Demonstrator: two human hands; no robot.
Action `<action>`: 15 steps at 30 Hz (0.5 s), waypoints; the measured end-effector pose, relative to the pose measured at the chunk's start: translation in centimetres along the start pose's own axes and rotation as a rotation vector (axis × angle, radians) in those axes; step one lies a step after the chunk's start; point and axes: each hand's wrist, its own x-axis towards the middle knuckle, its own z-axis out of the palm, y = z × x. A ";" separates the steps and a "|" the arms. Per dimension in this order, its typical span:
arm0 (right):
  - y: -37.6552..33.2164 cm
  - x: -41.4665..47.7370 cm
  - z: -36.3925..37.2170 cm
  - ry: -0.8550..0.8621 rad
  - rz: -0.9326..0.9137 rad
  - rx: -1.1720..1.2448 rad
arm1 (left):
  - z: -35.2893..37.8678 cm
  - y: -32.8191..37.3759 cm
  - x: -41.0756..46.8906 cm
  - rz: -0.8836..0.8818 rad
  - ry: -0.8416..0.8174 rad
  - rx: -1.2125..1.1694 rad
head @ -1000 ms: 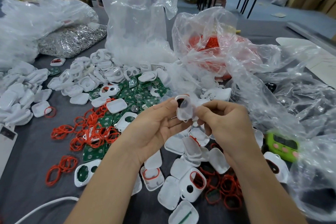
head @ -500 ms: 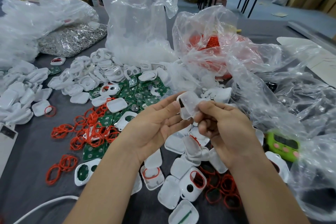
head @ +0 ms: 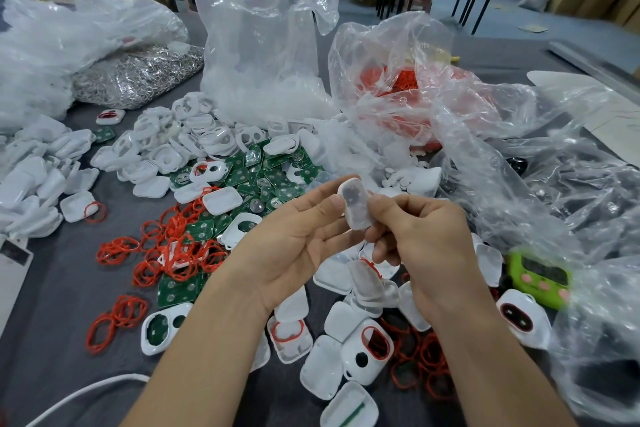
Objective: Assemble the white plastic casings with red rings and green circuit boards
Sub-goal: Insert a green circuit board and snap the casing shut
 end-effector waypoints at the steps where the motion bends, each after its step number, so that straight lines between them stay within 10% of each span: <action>1: 0.0 0.0 0.0 0.005 -0.005 -0.006 | 0.0 0.0 0.0 0.001 -0.002 0.004; 15: 0.0 -0.9 0.5 0.195 -0.288 -0.424 | 0.3 0.0 -0.2 -0.025 -0.049 0.016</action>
